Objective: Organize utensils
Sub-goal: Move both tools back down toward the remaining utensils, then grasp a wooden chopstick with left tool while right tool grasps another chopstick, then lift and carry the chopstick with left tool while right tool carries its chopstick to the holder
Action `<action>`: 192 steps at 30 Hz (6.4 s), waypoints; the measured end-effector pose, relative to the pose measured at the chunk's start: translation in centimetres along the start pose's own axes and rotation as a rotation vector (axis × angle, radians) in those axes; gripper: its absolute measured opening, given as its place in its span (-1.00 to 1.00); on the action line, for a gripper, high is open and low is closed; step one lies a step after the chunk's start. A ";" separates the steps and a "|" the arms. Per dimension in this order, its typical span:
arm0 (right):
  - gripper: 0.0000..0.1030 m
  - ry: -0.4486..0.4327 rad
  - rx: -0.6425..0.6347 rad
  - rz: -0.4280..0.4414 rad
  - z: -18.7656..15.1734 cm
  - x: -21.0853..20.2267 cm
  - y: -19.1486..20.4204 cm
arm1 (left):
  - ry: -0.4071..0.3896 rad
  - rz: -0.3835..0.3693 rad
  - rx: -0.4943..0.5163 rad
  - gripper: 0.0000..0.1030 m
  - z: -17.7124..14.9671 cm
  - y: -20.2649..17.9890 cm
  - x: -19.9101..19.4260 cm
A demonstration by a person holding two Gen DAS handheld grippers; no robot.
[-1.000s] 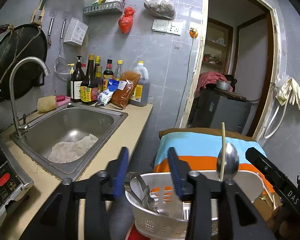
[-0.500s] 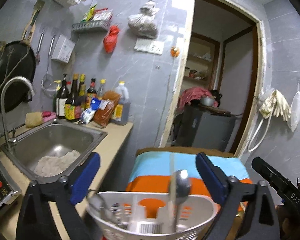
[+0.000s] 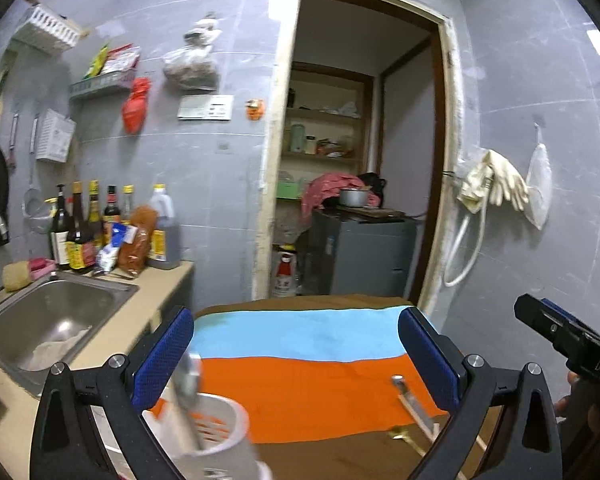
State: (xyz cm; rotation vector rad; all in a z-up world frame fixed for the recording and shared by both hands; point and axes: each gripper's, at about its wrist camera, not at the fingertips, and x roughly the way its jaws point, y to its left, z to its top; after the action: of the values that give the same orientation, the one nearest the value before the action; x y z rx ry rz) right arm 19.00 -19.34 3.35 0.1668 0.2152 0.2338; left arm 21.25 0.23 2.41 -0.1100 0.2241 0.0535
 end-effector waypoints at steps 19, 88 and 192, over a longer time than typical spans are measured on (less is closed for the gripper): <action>0.97 0.269 0.010 -0.093 -3.2 3.0 -12.3 | 0.304 -0.143 0.012 0.99 -7.1 -8.4 4.6; -0.92 0.755 0.116 0.041 -10.8 10.7 -10.0 | 0.520 -0.265 -0.222 -0.90 -7.3 -4.3 5.3; -0.49 -0.148 0.136 0.215 -5.8 9.2 17.3 | 0.059 0.096 -0.390 -0.68 -4.1 21.1 2.2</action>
State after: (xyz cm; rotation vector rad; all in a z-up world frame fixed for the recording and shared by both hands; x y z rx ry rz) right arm 22.80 0.29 -0.79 0.3415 0.0654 0.4191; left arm 21.13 20.80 -4.20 -0.4901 0.2756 0.1902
